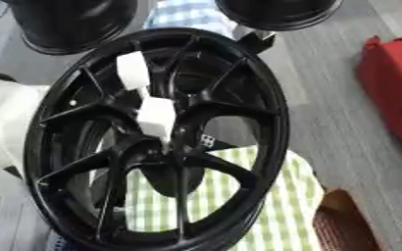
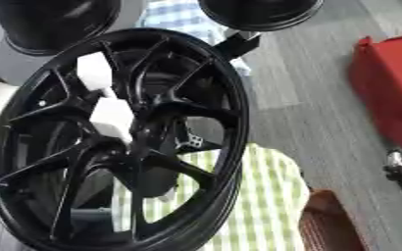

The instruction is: Pull the pin out of the wheel hub.

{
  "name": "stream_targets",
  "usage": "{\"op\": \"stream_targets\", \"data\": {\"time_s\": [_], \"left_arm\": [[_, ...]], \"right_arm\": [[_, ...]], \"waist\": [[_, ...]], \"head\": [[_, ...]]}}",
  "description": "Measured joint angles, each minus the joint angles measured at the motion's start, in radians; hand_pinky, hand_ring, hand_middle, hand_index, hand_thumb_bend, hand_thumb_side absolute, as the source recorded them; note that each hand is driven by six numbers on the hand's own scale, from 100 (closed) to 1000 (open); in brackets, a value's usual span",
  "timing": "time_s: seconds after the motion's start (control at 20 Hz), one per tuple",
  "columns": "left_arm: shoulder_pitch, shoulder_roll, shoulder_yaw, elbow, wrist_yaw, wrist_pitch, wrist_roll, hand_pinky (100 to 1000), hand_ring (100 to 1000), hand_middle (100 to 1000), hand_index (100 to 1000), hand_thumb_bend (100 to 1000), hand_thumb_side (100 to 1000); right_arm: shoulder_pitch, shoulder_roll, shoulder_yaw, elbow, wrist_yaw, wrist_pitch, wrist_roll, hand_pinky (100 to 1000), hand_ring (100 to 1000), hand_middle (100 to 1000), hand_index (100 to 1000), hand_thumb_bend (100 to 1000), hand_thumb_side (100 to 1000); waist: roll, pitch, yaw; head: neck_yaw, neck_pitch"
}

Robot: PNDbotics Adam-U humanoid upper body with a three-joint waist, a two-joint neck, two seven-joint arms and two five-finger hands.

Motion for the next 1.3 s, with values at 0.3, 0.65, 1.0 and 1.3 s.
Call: {"op": "stream_targets", "data": {"time_s": [0.3,0.65,1.0,1.3], "left_arm": [[-0.152,-0.024,-0.108,0.047,-0.065,-0.005,-0.199,869,789,733,866,731,486],[-0.263,-0.115,-0.197,0.137,-0.17,-0.028,-0.338,885,820,770,884,809,412],[-0.308,-0.181,-0.232,0.212,-0.243,-0.05,-0.427,906,844,775,895,872,352],[-0.321,-0.223,-0.25,0.274,-0.275,-0.057,-0.451,916,831,775,891,888,441]], "right_arm": [[0.011,-0.003,0.0,0.0,0.006,-0.001,-0.001,635,612,599,712,138,527],[0.011,-0.008,0.0,0.0,0.007,0.0,0.0,635,612,599,712,136,528],[0.011,-0.008,0.006,0.0,0.012,0.003,0.005,635,613,599,712,133,529],[0.006,-0.008,0.007,0.001,0.016,0.007,0.009,635,613,599,712,133,530]], "waist": [[0.001,0.0,0.006],[0.001,-0.004,0.006],[0.003,-0.006,-0.001],[0.004,-0.007,-0.006]], "head": [[-0.029,0.0],[-0.032,-0.003],[-0.03,-0.01],[-0.024,-0.01]]}}
